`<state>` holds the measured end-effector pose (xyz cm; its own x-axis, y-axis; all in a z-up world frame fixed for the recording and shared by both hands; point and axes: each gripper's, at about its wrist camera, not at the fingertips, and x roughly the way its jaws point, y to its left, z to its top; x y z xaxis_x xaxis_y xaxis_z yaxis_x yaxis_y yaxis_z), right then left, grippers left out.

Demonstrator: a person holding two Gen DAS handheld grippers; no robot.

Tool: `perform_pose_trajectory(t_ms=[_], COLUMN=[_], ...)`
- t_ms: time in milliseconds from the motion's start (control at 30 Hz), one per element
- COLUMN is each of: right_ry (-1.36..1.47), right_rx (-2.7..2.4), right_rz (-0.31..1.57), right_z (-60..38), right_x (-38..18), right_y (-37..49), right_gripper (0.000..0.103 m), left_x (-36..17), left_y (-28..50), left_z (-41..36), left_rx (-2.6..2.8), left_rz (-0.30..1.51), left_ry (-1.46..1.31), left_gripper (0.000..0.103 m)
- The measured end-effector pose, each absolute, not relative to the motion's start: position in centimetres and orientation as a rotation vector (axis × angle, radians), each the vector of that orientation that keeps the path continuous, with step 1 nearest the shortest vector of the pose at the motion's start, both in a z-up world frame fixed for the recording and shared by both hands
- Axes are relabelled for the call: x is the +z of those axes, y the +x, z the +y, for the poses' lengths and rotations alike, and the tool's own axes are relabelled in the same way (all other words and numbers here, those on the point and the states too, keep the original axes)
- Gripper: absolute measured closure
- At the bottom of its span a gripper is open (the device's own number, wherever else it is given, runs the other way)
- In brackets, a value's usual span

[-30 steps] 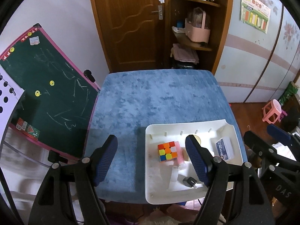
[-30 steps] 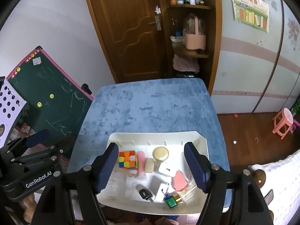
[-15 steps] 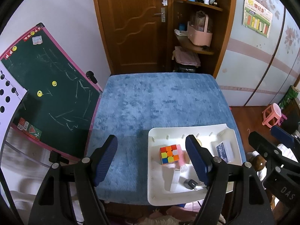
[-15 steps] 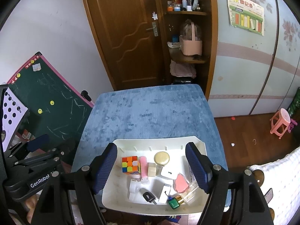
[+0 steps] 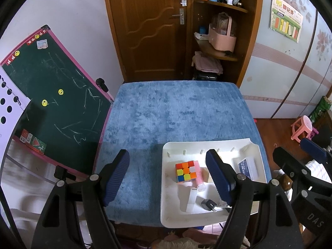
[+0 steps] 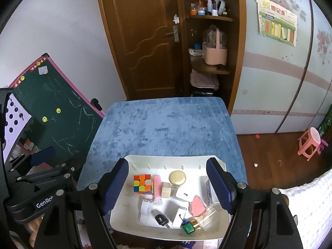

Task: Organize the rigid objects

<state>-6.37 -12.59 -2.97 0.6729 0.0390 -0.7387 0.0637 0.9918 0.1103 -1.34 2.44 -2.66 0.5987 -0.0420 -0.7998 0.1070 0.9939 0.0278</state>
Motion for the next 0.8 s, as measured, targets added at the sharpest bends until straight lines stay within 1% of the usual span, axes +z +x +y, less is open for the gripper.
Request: perform_pose_trajectory(t_ms=[800], right_ry=[0.131], right_rx=[-0.014], right_rz=[0.834], right_z=[-12.68], right_x=[-2.93], right_y=[-6.31], right_gripper=[0.025], left_x=[-2.80], left_y=[-1.35], left_z=[2.00], left_rx=[-0.086], left_rz=[0.932], left_ry=[0.078], left_gripper=[0.024])
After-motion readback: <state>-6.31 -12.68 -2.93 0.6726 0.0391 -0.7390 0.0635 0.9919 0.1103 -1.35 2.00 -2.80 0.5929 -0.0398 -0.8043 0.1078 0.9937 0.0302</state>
